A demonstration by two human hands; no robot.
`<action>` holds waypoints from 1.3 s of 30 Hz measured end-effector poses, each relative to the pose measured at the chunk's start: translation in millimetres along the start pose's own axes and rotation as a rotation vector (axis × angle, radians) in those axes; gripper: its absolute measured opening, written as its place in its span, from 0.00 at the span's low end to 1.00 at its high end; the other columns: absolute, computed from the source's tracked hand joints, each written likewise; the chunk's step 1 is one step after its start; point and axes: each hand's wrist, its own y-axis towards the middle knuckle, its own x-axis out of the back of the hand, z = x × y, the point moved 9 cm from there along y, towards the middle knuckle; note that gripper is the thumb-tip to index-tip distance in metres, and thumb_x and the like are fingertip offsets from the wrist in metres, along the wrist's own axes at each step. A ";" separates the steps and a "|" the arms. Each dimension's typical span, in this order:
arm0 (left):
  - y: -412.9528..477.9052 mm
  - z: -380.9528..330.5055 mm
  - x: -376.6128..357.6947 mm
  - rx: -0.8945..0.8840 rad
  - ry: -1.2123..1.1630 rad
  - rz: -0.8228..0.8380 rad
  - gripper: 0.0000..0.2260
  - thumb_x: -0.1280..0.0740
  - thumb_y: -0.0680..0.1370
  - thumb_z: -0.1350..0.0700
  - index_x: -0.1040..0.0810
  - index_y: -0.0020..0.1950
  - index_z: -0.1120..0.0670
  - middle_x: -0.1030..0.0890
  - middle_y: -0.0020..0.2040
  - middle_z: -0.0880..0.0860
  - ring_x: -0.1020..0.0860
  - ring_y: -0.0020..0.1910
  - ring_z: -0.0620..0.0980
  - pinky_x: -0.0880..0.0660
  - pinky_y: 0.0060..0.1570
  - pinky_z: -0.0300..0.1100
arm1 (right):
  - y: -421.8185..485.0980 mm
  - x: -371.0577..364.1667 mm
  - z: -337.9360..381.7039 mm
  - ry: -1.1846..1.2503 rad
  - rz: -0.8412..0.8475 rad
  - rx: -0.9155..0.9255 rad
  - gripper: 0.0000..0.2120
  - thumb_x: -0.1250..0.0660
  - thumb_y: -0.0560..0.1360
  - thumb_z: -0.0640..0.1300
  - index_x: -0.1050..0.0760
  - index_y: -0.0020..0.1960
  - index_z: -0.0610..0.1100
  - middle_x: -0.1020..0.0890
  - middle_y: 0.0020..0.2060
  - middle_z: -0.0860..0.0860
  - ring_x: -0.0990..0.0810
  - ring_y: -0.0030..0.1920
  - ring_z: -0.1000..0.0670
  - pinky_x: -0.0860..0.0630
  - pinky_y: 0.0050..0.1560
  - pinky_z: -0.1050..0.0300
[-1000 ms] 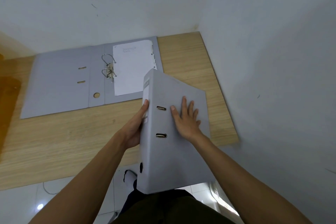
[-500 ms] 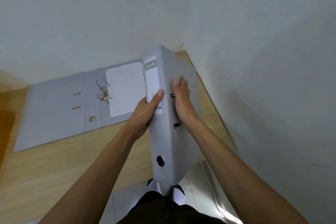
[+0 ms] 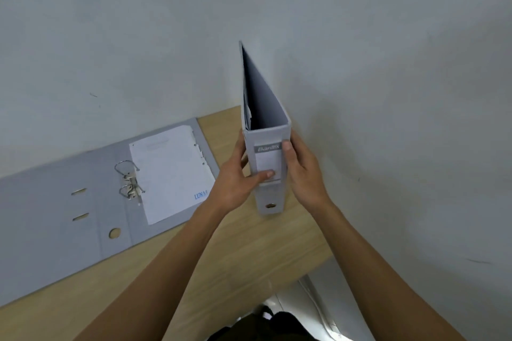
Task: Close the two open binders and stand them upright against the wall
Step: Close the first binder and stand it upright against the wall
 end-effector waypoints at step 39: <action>166.8 -2.2 -45.6 0.139 0.175 0.037 0.47 0.26 0.77 0.56 0.56 0.85 0.53 0.40 0.83 0.56 0.39 0.81 0.55 0.30 0.73 0.55 | 110.1 52.2 -95.5 0.107 -0.283 -0.366 0.11 0.33 0.80 0.53 0.23 0.43 0.49 0.16 0.43 0.53 0.15 0.51 0.48 0.17 0.56 0.46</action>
